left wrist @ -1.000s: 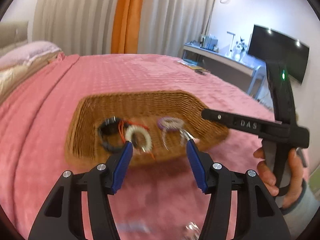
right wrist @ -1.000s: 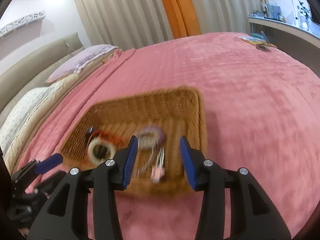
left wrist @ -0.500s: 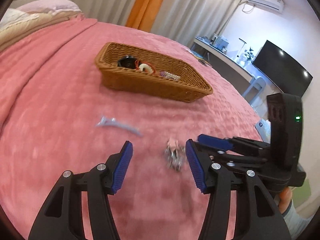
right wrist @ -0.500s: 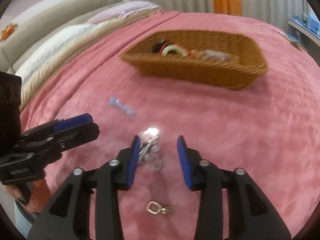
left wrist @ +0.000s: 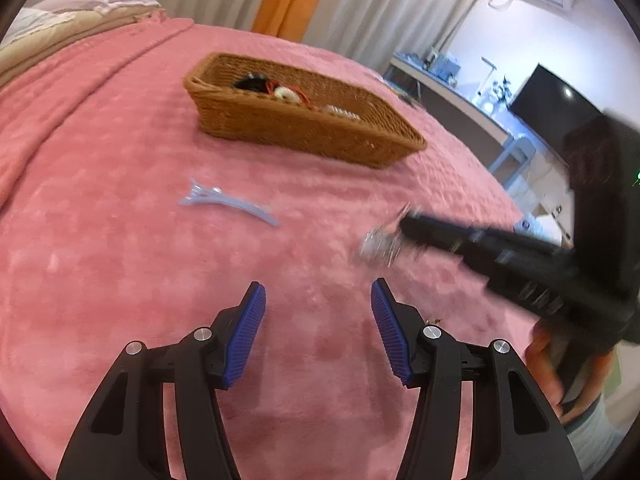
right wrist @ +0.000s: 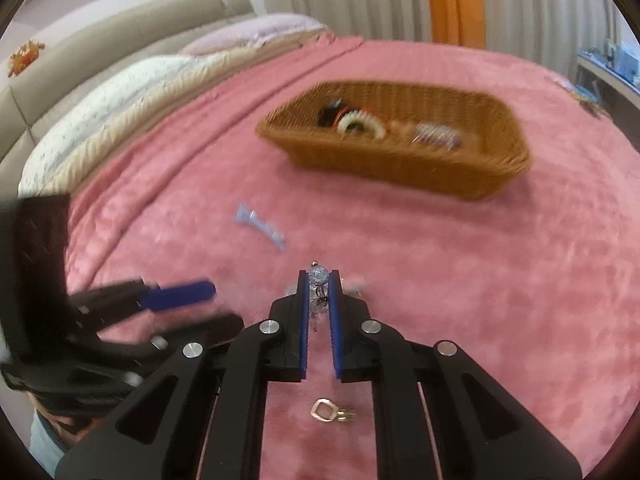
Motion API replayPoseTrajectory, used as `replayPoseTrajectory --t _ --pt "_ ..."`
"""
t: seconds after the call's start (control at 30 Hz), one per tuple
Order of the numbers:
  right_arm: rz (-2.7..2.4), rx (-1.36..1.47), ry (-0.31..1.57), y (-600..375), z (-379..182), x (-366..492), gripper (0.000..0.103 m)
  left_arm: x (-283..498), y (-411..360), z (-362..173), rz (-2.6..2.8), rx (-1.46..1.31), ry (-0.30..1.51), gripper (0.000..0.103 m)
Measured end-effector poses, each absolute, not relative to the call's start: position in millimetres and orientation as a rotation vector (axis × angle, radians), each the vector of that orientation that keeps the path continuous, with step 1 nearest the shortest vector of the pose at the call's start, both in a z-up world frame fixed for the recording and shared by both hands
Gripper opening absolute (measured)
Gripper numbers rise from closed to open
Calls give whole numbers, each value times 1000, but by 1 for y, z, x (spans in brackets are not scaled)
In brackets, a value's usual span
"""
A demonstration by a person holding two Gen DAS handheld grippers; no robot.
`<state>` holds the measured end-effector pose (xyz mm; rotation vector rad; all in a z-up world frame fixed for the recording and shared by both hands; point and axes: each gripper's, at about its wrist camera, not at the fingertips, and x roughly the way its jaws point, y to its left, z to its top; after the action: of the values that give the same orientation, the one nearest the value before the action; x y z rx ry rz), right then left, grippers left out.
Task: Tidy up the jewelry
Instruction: 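Grasp the pink star keychain with the left tool while the right grasps a crystal charm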
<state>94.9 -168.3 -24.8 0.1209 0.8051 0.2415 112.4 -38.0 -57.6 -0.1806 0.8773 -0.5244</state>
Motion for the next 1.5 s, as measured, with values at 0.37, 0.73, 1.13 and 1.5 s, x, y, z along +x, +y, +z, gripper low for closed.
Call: replayPoseTrajectory --t 0.37,0.73,1.13,1.5 --pt "269 158 836 -195 -17 95 8 112 -54 -67 -551 -160 902 53" --pt "449 359 863 -205 -29 92 8 112 -46 -69 -565 -206 883 53" --pt "251 362 822 -246 -37 84 8 114 -49 -65 -595 -221 877 53" --pt "117 325 870 -289 -59 73 8 134 -143 -70 -722 133 941 53"
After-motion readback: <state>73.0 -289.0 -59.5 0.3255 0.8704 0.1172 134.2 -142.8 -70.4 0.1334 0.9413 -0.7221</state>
